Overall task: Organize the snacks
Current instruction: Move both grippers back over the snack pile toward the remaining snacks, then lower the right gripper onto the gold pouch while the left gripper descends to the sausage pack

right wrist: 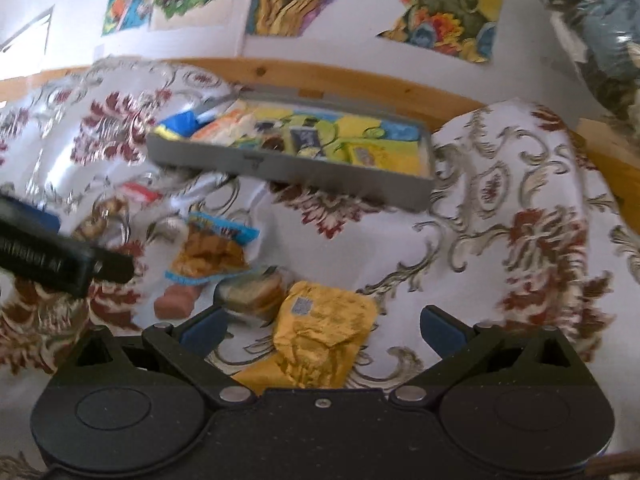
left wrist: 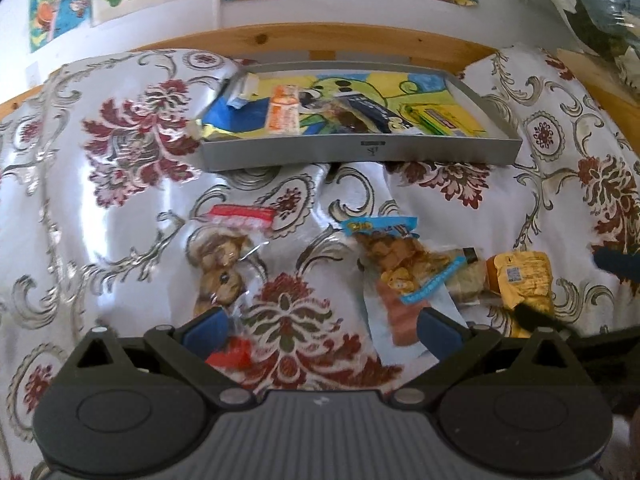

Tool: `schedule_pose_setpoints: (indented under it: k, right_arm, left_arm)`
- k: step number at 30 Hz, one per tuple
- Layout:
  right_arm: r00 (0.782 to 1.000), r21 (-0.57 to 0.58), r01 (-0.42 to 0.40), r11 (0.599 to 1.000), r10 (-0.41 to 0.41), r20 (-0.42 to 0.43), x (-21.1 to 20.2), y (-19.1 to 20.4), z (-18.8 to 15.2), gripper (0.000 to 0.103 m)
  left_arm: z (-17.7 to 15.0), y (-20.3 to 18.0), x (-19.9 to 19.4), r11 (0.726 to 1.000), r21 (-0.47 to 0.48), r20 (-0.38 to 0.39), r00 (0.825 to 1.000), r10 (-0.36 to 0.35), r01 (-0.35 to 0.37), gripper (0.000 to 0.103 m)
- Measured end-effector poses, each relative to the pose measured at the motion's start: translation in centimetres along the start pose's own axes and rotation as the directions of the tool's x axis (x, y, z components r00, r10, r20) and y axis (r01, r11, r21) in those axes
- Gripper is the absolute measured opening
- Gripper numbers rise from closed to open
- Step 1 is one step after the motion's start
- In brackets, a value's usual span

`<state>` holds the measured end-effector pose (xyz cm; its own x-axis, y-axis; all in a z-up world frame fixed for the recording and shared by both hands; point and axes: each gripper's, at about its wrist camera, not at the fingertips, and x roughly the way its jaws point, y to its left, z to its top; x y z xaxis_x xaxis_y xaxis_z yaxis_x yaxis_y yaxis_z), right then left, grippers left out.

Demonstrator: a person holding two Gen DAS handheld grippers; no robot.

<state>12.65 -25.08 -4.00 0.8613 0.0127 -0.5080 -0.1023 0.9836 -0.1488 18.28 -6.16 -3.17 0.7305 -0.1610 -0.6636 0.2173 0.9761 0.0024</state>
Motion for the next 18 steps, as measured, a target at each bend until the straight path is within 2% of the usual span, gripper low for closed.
schedule_pose_setpoints:
  k: [4, 10, 15, 17, 18]
  right_arm:
    - [1.000, -0.010, -0.017, 1.000, 0.017, -0.023, 0.8, 0.2, -0.5, 0.102]
    - [0.997, 0.001, 0.010, 1.000, -0.010, -0.074, 1.7, 0.0, -0.8, 0.101]
    - [0.994, -0.001, 0.018, 1.000, -0.018, -0.108, 2.2, 0.0, -1.1, 0.092]
    - [0.994, 0.015, 0.014, 1.000, -0.013, -0.112, 2.4, -0.3, -1.2, 0.081]
    - [0.993, 0.028, 0.013, 1.000, -0.010, -0.117, 2.5, -0.5, -1.3, 0.080]
  left_arm:
    - [0.6, -0.1, 1.3, 0.998, 0.003, -0.023, 0.998, -0.060, 0.060, 0.103]
    - [0.9, -1.4, 3.7, 0.988, 0.054, -0.079, 0.987, -0.142, 0.146, 0.103]
    - [1.5, -2.2, 5.8, 0.983, 0.028, -0.122, 0.976, -0.178, 0.183, 0.102]
    - [1.9, -2.2, 6.6, 0.979, 0.008, -0.149, 0.969, -0.198, 0.201, 0.102]
    - [1.9, -2.2, 6.9, 0.977, 0.000, -0.159, 0.965, -0.210, 0.213, 0.102]
